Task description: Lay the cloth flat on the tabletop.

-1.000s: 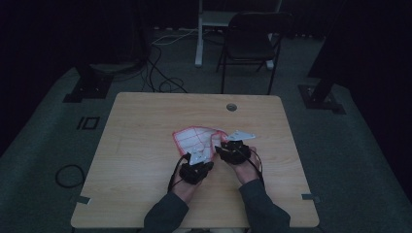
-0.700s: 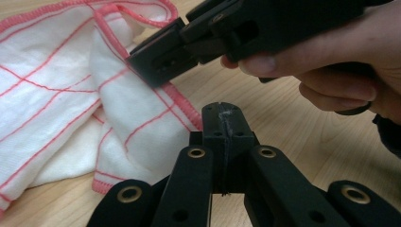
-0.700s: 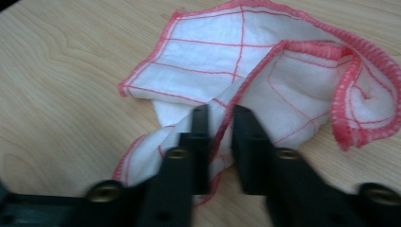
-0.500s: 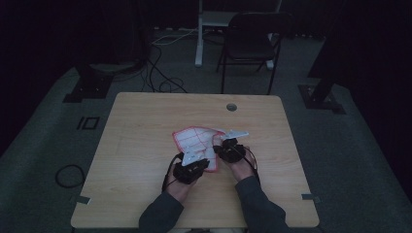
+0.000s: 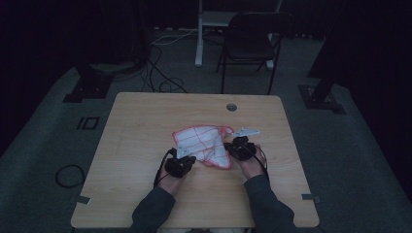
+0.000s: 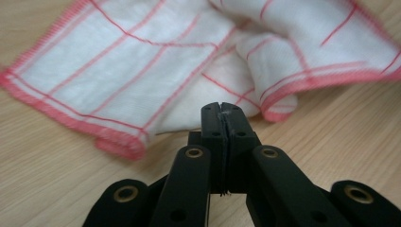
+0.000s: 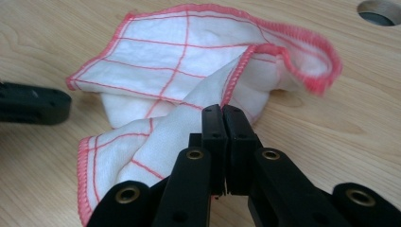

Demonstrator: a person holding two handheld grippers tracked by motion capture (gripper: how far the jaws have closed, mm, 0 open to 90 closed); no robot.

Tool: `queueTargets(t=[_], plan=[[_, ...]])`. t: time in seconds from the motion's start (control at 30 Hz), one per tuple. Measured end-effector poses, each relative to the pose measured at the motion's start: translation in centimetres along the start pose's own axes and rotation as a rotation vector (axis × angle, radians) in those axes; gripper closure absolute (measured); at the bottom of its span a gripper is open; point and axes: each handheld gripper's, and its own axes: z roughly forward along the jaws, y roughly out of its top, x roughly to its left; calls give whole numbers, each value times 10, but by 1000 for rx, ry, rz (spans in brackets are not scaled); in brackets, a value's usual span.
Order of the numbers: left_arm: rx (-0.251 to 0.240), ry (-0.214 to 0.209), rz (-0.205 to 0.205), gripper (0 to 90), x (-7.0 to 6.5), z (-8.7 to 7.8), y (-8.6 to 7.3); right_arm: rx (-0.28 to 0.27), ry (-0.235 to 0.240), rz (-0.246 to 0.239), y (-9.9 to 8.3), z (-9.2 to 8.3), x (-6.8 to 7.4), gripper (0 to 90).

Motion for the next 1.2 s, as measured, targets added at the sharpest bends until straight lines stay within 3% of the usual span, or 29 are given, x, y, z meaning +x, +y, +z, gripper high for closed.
queueTargets(t=[0.23,0.47,0.93,1.07,1.2], plan=[[35,39,11,852,0,15,5,0,-27,11,-4,-7,-12,892],[78,73,-9,855,9,20,1,1,-66,51,-11,-16,-33,892],[89,99,-38,870,23,18,1,55,-160,110,-36,-22,-71,892],[65,98,-48,835,25,13,2,74,-204,113,-40,-24,-77,887],[51,106,-45,793,27,11,7,56,-222,68,-39,-27,-65,796]])
